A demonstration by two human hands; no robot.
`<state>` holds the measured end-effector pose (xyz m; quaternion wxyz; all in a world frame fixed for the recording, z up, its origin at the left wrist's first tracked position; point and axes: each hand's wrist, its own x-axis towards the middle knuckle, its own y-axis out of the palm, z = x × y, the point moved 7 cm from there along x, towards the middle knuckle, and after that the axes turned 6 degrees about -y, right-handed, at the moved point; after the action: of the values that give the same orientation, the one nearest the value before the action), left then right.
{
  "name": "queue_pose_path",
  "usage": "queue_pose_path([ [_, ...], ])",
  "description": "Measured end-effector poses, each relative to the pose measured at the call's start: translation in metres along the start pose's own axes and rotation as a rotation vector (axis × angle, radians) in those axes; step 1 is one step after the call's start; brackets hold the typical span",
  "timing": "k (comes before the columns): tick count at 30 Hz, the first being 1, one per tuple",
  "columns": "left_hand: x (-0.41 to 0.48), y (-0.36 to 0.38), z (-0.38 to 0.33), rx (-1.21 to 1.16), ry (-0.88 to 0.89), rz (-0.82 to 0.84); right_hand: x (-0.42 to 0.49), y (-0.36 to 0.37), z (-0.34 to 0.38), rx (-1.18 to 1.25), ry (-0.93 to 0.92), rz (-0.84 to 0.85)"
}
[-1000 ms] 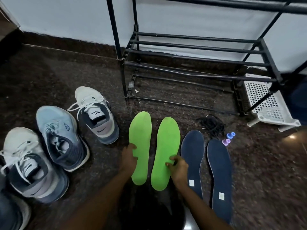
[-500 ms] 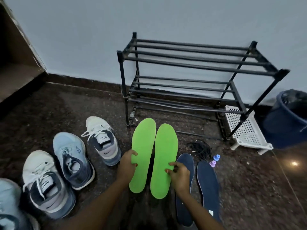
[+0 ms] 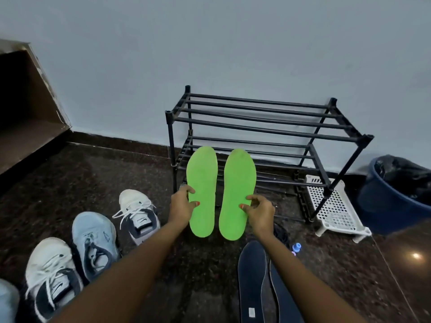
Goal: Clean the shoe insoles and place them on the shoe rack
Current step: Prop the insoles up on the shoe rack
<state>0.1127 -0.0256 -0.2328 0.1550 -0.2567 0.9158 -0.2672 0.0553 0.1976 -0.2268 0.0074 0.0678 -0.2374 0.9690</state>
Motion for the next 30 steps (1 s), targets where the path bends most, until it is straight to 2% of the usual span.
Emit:
queue_pose_path([
  [18, 0.161, 0.029, -0.034, 0.116, -0.006, -0.056, 0.16, 0.054, -0.01, -0.08, -0.019, 0.003],
  [24, 0.186, 0.041, -0.03, 0.166, -0.007, -0.02, 0.18, 0.077, -0.019, -0.159, -0.034, 0.09],
  [30, 0.207, 0.045, -0.025, 0.205, -0.007, -0.007, 0.192, 0.084, -0.034, -0.184, -0.015, 0.077],
])
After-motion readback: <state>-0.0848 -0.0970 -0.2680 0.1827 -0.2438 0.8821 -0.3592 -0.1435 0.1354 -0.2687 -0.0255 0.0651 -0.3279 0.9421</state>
